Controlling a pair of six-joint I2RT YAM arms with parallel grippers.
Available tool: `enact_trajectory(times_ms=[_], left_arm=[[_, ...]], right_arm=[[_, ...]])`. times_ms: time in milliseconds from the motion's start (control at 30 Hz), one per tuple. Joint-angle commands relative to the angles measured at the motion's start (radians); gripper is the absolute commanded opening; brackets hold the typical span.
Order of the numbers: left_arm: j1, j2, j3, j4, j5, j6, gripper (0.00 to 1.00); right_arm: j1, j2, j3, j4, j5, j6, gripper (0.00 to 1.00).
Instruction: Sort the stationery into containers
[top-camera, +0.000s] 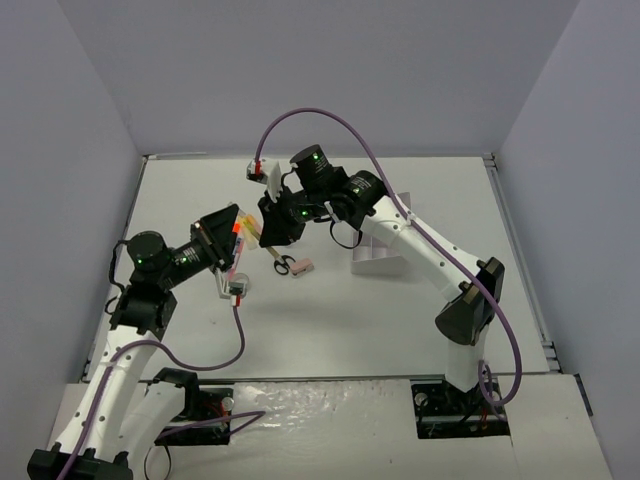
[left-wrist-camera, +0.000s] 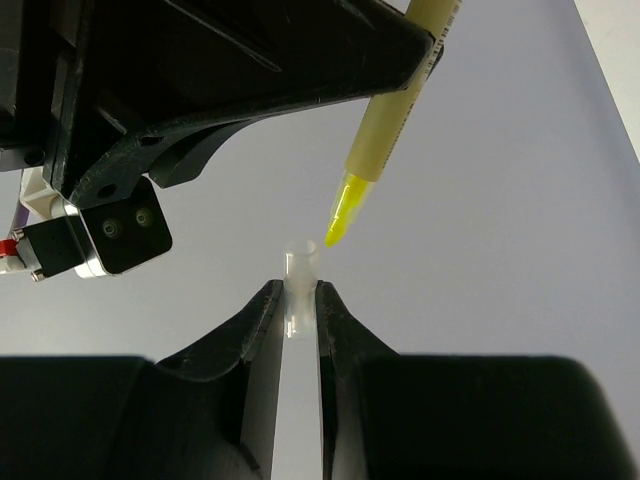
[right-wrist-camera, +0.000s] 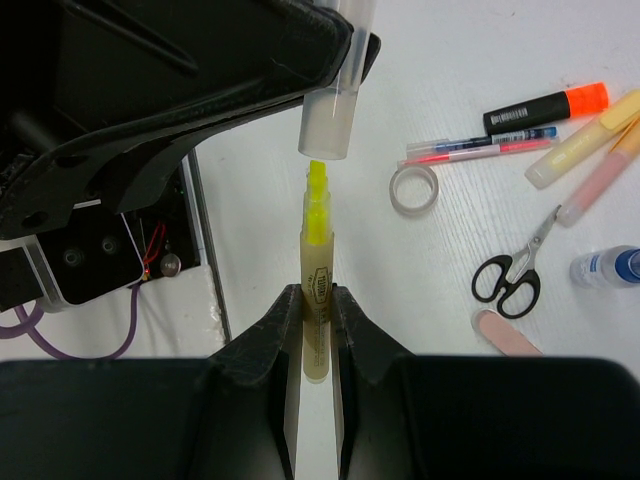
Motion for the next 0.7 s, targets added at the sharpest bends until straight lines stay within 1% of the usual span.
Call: enact_trajectory(times_ms=[0,300,467,667], left_arm=[[-0.007,-0.019,0.049,0.006,0.021,0.370,0.00],[-0.007,-0.018,0.046,0.004,0.025,0.414,0.00],[-0.006,-0.024,0.004,0.091,0.023,0.421,0.00],[-0.006,-0.049,-0.011,0.086,0.013,0.437,0.00]], right_arm=[[-0.006,-0.043,0.010,0.036,-0.018,0.003,0.00],[-0.005,-0.060,0.000,0.036,-0.029,0.000,0.00],[-0.003,-0.093,-0.051,0.038,-0.014,-0.015,0.00],[-0.002,-0.115,-0.050,0.038,-0.002,-0.018,0.00]])
